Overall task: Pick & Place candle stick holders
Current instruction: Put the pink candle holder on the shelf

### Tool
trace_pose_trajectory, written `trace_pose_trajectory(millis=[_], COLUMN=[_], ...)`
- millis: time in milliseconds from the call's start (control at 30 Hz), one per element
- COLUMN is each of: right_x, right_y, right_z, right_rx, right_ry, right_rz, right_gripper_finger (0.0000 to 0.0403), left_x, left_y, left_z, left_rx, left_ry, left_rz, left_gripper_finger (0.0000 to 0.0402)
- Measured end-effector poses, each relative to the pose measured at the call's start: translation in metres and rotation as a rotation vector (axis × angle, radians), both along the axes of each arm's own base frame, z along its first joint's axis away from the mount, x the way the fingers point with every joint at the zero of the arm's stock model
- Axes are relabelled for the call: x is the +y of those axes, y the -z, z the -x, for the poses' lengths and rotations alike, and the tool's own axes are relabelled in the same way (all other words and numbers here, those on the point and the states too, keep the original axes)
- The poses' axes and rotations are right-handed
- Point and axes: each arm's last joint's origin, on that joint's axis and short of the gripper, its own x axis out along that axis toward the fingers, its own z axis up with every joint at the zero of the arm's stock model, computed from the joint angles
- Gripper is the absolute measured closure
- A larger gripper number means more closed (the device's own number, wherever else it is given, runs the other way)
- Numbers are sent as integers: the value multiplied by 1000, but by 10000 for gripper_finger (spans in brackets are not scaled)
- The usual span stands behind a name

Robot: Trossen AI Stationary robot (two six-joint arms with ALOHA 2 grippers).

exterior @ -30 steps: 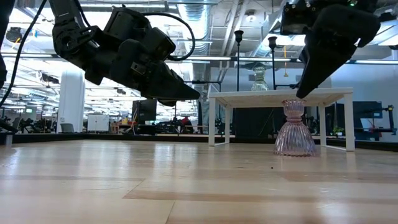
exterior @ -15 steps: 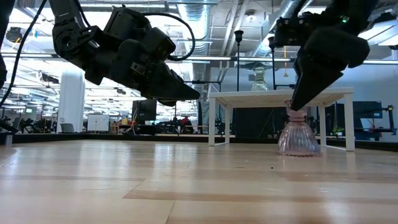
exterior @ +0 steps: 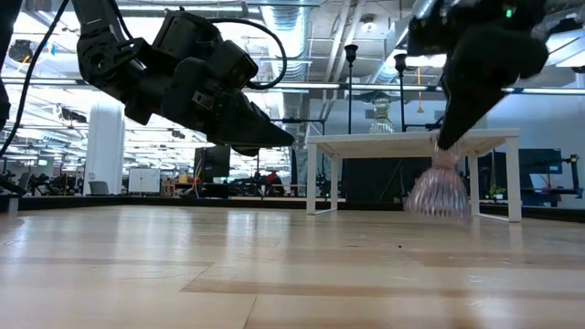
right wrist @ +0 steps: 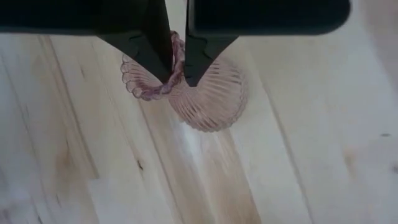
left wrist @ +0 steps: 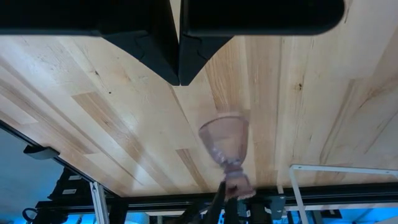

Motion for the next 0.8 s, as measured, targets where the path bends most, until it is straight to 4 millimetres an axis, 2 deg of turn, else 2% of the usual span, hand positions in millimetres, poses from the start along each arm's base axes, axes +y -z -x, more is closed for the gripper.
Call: trace_pose_trajectory(millis=[400, 800], right_x=[1, -16], right_y=[-58, -134], right_z=[-5, 14], right_rx=[24, 108], right_ry=[-16, 43], right_rz=[73, 264], right_gripper_finger=[398, 399], left_x=[0, 0], left_y=[0, 1], left_z=[0, 0], left_rx=[1, 6], left_ry=[0, 0], left_rz=[0, 0], left_gripper_finger=[398, 398])
